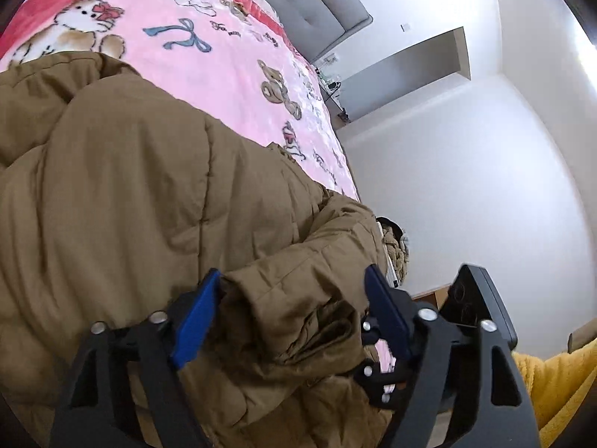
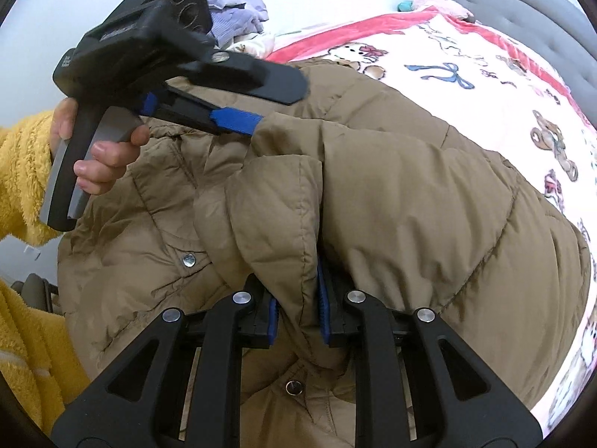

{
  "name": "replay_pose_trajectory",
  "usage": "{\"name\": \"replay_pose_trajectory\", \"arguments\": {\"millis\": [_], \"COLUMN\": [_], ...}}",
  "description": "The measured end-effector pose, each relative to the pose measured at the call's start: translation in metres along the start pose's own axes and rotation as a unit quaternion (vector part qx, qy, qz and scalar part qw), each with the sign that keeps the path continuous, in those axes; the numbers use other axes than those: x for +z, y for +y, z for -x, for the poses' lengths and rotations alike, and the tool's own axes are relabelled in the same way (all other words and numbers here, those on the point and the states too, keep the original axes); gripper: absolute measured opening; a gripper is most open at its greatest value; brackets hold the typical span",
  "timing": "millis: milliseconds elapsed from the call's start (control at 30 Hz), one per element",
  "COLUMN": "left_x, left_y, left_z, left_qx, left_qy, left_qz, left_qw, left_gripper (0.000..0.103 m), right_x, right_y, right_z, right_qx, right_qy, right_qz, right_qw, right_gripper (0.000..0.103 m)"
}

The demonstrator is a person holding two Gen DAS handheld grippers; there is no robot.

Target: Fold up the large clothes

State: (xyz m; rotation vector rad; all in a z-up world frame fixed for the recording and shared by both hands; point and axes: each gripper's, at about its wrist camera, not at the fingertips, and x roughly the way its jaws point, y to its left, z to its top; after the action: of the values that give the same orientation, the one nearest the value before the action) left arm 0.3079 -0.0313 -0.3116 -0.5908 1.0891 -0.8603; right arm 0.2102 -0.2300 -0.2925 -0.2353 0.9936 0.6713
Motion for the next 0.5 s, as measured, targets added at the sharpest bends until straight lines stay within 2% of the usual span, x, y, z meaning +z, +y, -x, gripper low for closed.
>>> {"name": "replay_pose_trajectory", "arguments": {"millis": [33, 67, 100, 167, 233, 267, 300, 333, 367, 433, 500], "left_x": [0.001, 0.003, 0.003, 0.004, 0.008, 0.011, 0.014, 0.020, 0.027, 0.041, 0.056], "left_y": [-0.001, 0.000, 0.001, 0.002, -0.005, -0.011, -0.013, -0.017, -0.020, -0.023, -0.025], "left_z": [-0.002, -0.004, -0.006, -0.008, -0.009, -0.010, -0.010, -0.009, -0.007, -0.002, 0.004], "left_qx": [0.009, 0.035, 0.059, 0.072, 0.087, 0.100, 0.105, 0.109, 0.113, 0.117, 0.128], "left_qy": [-0.002, -0.009, -0.010, -0.008, -0.013, -0.012, -0.011, -0.010, -0.011, -0.014, -0.021], "left_qz": [-0.004, -0.004, -0.003, 0.002, -0.014, -0.028, -0.037, -0.044, -0.047, -0.053, -0.062], "left_qw": [1.0000, 0.9993, 0.9982, 0.9974, 0.9960, 0.9946, 0.9937, 0.9930, 0.9924, 0.9917, 0.9895], "left_gripper": [0.055, 0.030, 0.017, 0.013, 0.009, 0.008, 0.007, 0.007, 0.007, 0.006, 0.006], "right_x": [0.000, -0.001, -0.001, 0.000, 0.000, 0.000, 0.001, 0.000, -0.001, -0.001, -0.002], "right_y": [0.001, 0.001, 0.001, 0.003, 0.009, 0.012, 0.018, 0.026, 0.035, 0.048, 0.055], "right_z": [0.000, 0.001, 0.002, 0.002, 0.002, 0.002, 0.002, 0.005, 0.009, 0.013, 0.017], "right_qx": [-0.005, -0.011, -0.012, -0.021, -0.039, -0.052, -0.062, -0.077, -0.100, -0.123, -0.135], "right_qy": [-0.003, -0.007, -0.010, -0.014, -0.020, -0.026, -0.032, -0.047, -0.070, -0.084, -0.092], "right_qz": [0.000, -0.002, -0.005, -0.014, -0.010, -0.004, 0.006, 0.021, 0.038, 0.059, 0.051], "right_qw": [1.000, 1.000, 1.000, 1.000, 0.999, 0.998, 0.998, 0.996, 0.992, 0.987, 0.985], "right_gripper": [0.016, 0.017, 0.017, 0.020, 0.024, 0.030, 0.058, 0.079, 0.091, 0.090, 0.090]}}
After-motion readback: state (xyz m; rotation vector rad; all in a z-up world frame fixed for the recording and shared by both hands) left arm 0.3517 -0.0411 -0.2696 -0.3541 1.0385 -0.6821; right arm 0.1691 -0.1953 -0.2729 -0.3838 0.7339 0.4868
